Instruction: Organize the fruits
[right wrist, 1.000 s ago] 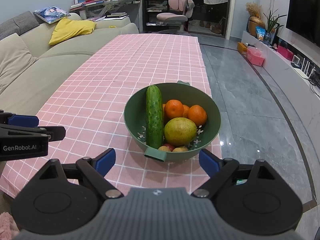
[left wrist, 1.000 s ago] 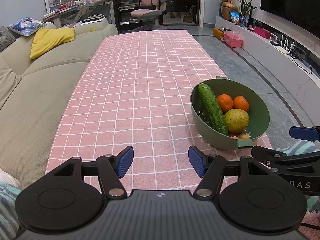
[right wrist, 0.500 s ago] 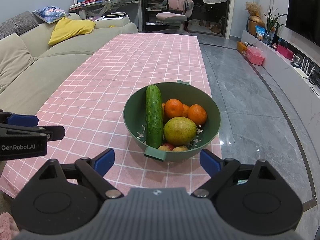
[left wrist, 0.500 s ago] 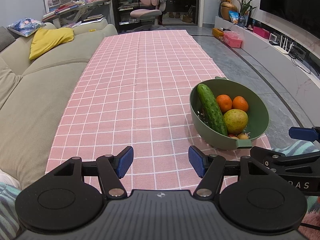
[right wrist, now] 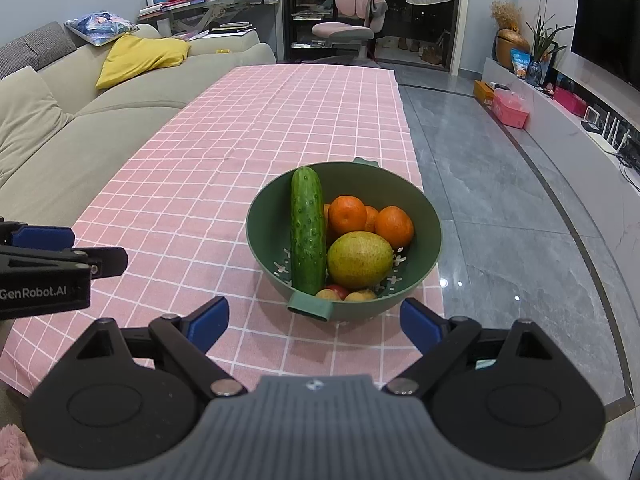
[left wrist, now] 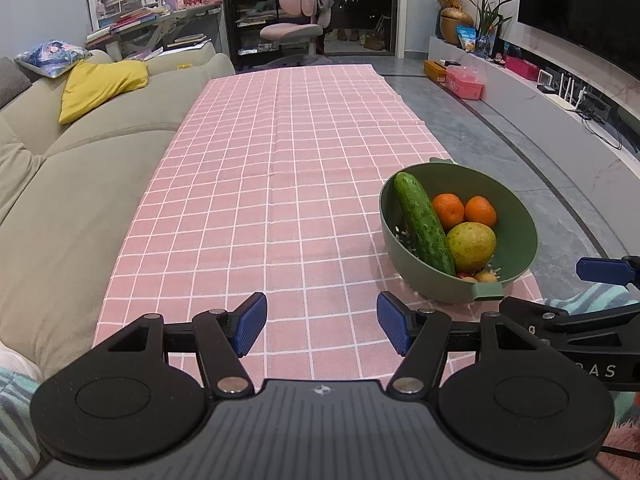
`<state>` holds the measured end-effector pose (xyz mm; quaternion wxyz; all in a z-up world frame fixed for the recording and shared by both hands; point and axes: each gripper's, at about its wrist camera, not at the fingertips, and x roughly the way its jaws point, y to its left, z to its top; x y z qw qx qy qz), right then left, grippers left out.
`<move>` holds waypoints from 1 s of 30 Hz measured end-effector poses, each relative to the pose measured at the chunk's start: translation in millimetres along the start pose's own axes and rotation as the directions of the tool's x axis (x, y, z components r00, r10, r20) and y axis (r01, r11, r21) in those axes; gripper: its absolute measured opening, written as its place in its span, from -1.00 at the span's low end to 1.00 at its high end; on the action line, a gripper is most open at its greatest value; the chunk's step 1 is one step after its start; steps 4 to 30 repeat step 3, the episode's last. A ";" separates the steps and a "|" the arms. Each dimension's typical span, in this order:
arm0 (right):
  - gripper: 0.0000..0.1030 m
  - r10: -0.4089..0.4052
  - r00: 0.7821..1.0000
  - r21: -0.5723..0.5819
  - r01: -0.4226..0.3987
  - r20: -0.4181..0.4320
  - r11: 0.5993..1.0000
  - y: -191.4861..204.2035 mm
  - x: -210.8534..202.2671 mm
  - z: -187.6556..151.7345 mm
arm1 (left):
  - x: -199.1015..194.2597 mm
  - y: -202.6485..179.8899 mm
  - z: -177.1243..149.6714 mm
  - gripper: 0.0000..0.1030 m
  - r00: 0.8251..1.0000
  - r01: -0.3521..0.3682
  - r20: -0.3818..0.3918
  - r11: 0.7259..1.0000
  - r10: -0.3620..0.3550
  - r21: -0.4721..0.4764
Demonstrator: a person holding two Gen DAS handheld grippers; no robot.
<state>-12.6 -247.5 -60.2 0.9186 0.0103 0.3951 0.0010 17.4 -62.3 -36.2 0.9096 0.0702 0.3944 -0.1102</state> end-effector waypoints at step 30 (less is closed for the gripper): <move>0.73 0.000 1.000 0.000 0.000 -0.001 1.000 0.0 0.4 -0.5 | -1.2 -0.2 0.4 0.64 1.000 -0.003 0.006 1.000 0.003 -0.002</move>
